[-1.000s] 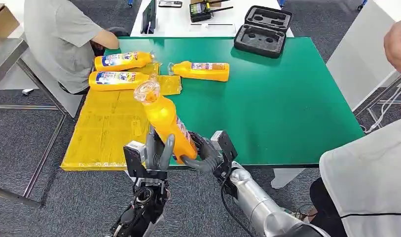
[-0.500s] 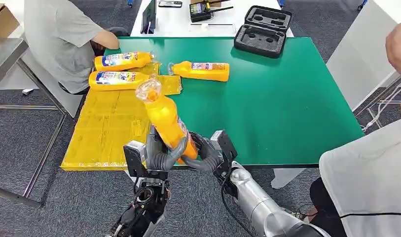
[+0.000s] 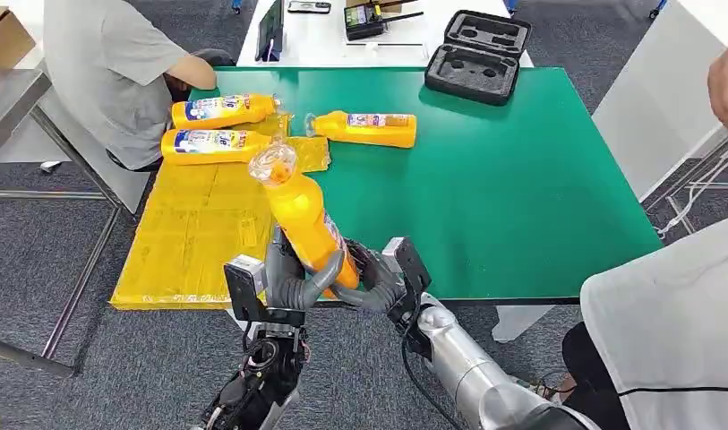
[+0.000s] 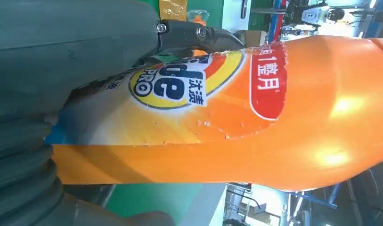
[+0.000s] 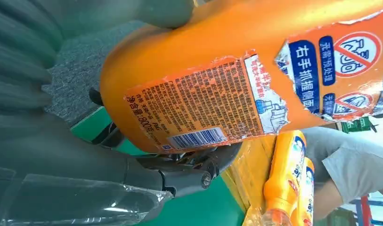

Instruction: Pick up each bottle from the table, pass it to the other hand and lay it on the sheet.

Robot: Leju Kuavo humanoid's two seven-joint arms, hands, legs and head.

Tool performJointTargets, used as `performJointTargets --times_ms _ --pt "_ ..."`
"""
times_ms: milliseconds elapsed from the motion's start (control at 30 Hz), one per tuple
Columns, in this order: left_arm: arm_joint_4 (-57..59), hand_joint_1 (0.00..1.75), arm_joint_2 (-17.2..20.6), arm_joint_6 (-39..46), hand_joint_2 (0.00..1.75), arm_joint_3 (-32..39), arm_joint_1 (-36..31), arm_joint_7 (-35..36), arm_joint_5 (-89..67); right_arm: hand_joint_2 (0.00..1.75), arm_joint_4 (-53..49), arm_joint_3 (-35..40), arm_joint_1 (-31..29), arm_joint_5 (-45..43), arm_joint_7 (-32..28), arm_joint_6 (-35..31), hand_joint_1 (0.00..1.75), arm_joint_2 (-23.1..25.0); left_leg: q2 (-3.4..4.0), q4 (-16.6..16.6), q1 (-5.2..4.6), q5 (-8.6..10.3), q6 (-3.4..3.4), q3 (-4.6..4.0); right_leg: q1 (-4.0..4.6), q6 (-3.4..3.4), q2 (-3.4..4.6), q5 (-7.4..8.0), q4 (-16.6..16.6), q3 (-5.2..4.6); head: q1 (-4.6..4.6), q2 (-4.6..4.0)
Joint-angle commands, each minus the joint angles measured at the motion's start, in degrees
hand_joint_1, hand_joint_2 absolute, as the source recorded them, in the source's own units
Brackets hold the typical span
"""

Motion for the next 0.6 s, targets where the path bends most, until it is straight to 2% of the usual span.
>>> performJointTargets --times_ms 33,100,133,167,200,233,267,400,600 --pt "2.83 1.71 -1.53 -1.25 1.75 -1.19 -1.25 0.22 -0.91 1.75 2.88 1.76 -3.23 1.18 0.13 -1.19 1.75 0.16 0.02 0.05 0.05 -0.09 -0.1 0.14 0.05 -0.1 0.01 -0.08 0.02 0.15 0.0 0.0" --pt "3.12 1.73 -1.53 -1.92 1.75 -1.07 -1.18 0.22 -0.27 1.75 2.6 2.23 -2.78 1.92 -0.06 -2.13 1.75 -0.08 0.04 0.08 0.08 -0.14 -0.12 0.19 0.09 -0.12 0.02 -0.11 0.04 0.2 0.0 0.0" --pt "3.0 1.75 -1.53 -1.96 1.75 -0.96 -1.07 0.22 -0.25 1.75 2.38 2.42 -2.55 2.2 -0.28 -2.43 1.55 -0.19 0.01 0.04 0.05 -0.07 -0.09 0.1 0.05 -0.09 -0.01 -0.06 0.01 0.12 0.0 0.0" --pt "2.78 1.75 -1.53 -2.51 1.75 -0.81 -0.82 0.22 -0.18 1.75 2.13 2.58 -2.12 2.4 -0.55 -2.43 0.93 -0.47 0.02 0.05 0.08 -0.13 -0.12 0.21 0.09 -0.12 0.0 -0.11 0.01 0.23 0.0 0.0" --pt "2.73 1.75 -1.53 -2.77 1.75 -0.76 -0.75 0.22 -0.08 1.75 2.1 2.63 -2.02 2.44 -0.53 -2.34 0.45 -0.58 0.01 0.01 0.05 -0.08 -0.09 0.15 0.06 -0.09 0.0 -0.07 -0.01 0.17 0.0 0.0" --pt "2.67 1.75 -1.53 -3.24 1.75 -0.61 -0.56 0.22 0.01 1.75 1.97 2.75 -1.84 2.61 -0.48 -2.42 0.31 -0.76 0.01 0.05 0.1 -0.16 -0.14 0.27 0.1 -0.14 -0.01 -0.14 0.0 0.31 0.02 0.0" --pt "2.45 1.73 -1.53 -3.56 1.75 -0.42 -0.4 0.22 -0.23 1.75 1.82 2.88 -1.68 2.8 -0.44 -2.49 0.09 -0.91 0.01 0.03 0.09 -0.12 -0.11 0.2 0.09 -0.11 -0.01 -0.1 -0.02 0.24 0.0 0.0" --pt "2.13 1.75 -1.53 -3.7 1.75 -0.13 -0.28 0.22 -0.76 1.75 1.22 3.52 -1.45 3.81 -0.42 -3.48 0.0 -1.17 0.01 0.04 0.09 -0.14 -0.12 0.23 0.1 -0.13 -0.01 -0.11 -0.02 0.26 0.0 0.0" --pt "4.37 1.75 -1.53 -0.47 1.75 -1.18 -1.59 0.22 -1.2 1.75 0.57 3.84 -1.59 4.96 -0.34 -5.37 0.0 -1.15 -0.04 0.02 0.05 -0.06 -0.08 0.11 0.06 -0.08 -0.05 -0.06 -0.01 0.14 0.0 0.0"
